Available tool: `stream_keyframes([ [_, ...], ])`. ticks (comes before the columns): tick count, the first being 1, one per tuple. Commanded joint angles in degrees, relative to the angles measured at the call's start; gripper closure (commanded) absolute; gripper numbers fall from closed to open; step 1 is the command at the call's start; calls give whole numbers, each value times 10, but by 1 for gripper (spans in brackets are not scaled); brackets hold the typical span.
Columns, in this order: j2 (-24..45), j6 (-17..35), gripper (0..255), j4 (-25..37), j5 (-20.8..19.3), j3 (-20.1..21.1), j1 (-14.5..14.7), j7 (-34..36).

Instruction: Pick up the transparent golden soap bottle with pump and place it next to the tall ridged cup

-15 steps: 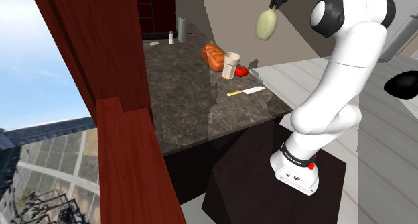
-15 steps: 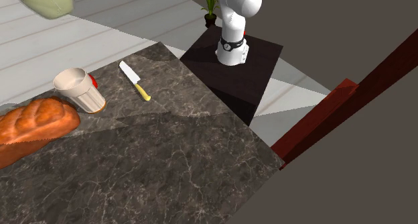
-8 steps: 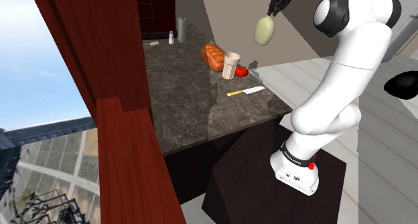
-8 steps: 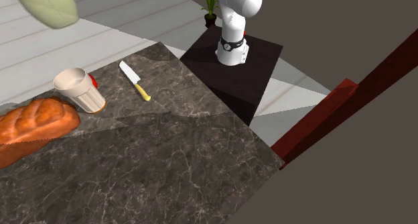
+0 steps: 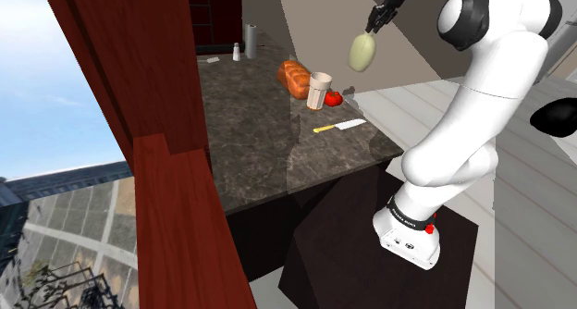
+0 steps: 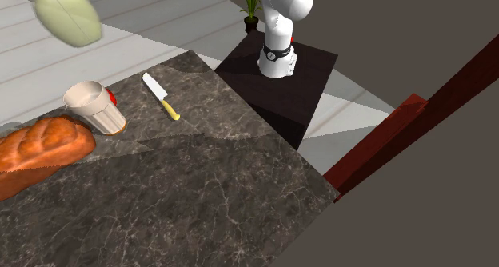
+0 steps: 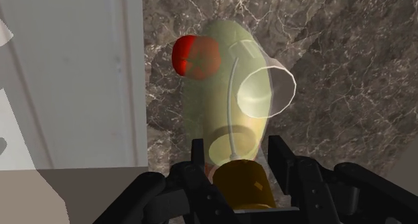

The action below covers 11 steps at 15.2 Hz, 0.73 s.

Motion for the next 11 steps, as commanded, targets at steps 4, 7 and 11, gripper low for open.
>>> stream_keyframes([
  [4,-7,41,255,-47,0,2,3,-8],
  [7,-10,64,255,-74,1,2,5,-14],
  [11,-11,94,255,-106,4,4,7,-21],
])
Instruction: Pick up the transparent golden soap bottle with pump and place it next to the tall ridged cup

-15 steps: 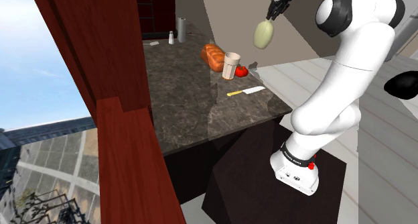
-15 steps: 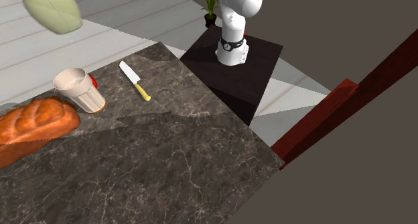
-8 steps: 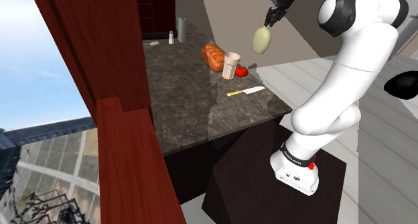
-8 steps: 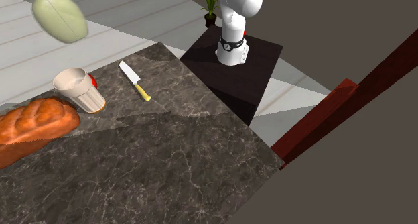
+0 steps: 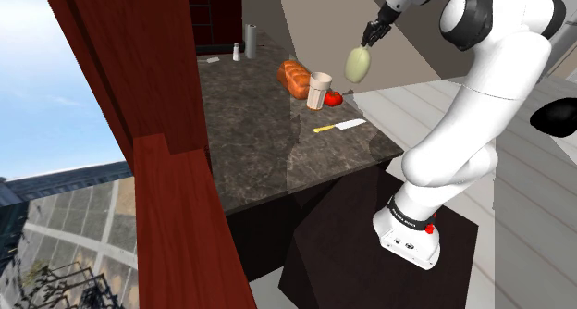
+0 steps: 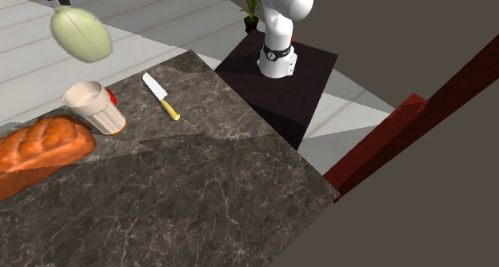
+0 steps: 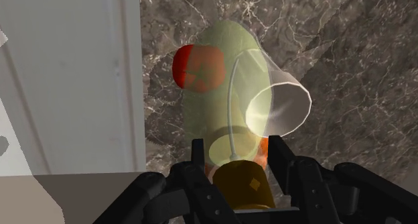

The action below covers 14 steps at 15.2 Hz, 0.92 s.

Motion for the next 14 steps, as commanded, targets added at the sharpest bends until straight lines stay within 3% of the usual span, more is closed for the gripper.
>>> stream_keyframes([
  [1,0,16,255,-16,2,1,1,-4],
  [14,11,108,255,-100,20,5,3,-33],
])
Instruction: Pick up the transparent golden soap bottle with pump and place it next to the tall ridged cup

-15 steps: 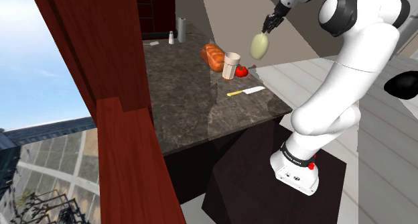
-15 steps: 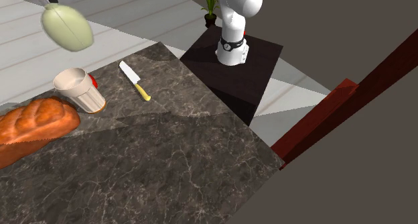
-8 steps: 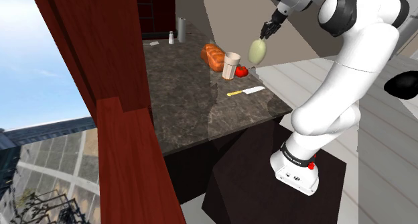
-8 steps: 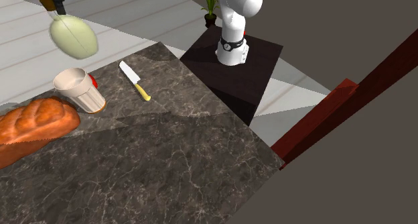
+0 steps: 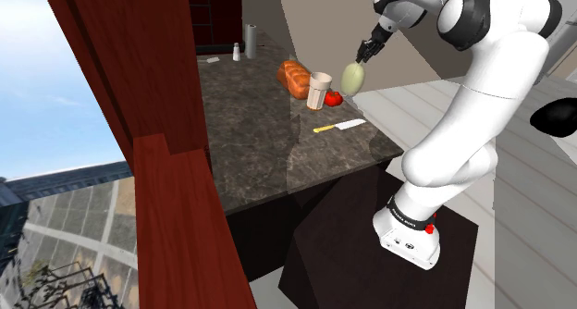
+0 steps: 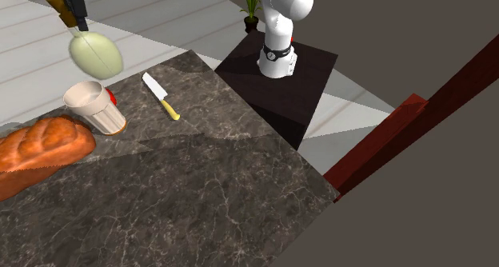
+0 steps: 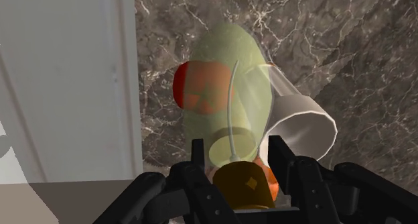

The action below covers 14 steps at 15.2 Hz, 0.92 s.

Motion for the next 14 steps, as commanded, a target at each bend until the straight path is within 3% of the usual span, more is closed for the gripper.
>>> stream_keyframes([
  [1,6,14,255,-9,5,1,0,-5],
  [14,39,98,255,-66,38,9,-2,-43],
])
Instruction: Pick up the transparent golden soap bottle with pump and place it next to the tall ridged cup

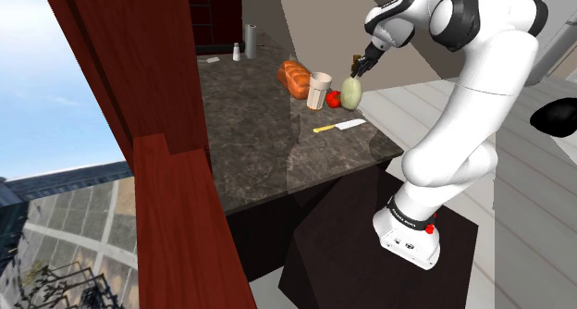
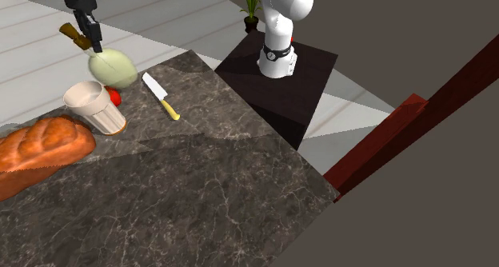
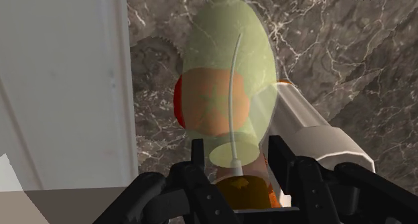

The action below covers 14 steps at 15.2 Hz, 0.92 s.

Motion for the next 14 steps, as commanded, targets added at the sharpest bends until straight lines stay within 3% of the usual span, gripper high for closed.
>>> stream_keyframes([
  [1,7,12,255,-6,6,2,-1,-7],
  [13,20,34,255,-18,19,5,-3,-20],
  [14,20,34,0,-18,19,5,-3,-20],
])
